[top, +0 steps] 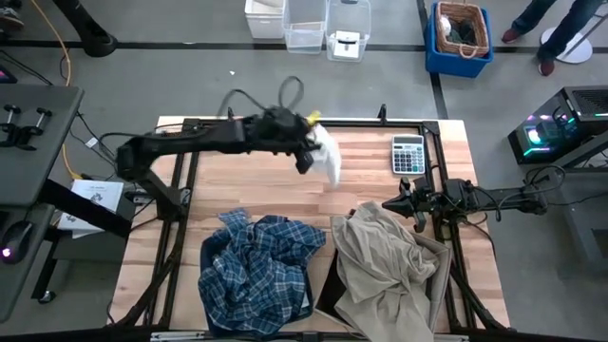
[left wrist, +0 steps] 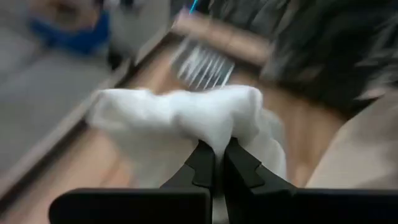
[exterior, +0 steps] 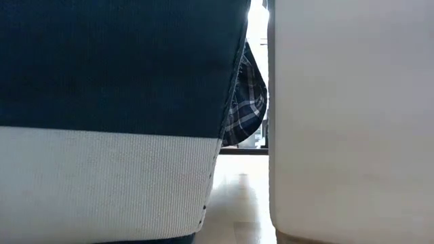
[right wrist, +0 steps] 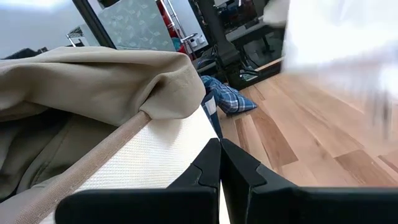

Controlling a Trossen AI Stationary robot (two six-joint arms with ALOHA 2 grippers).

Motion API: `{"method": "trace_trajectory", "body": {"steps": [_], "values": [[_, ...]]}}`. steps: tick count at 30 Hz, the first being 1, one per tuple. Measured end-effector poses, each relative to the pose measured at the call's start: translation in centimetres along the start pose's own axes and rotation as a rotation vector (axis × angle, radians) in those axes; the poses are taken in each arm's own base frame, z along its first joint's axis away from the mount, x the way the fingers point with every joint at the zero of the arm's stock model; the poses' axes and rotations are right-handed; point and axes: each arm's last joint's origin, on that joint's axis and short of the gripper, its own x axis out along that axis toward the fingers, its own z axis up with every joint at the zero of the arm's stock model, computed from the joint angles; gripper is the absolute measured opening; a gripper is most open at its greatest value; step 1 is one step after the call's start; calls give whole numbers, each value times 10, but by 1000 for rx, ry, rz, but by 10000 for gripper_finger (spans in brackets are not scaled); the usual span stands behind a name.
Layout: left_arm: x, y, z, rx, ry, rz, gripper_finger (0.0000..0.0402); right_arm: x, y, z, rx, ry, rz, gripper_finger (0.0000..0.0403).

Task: Sort clothes
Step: Put the white shorts into the laundry organizer

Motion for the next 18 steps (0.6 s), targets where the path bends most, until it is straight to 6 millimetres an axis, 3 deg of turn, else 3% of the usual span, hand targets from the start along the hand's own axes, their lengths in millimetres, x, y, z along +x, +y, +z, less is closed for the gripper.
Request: {"method": "trace_trajectory", "body": {"steps": [7,10,15,18], "values": [[-94,-64,40,89,-444,-270,1,0,0,0,0,0,0,0],[-110,-102,37,143,-535,-425,1,0,0,0,0,0,0,0],[-99,-160,16,204,-585,-576,1,0,0,0,0,0,0,0],[-75,-184,5,167,-608,-618,0,0,0,0,0,0,0,0]]}}
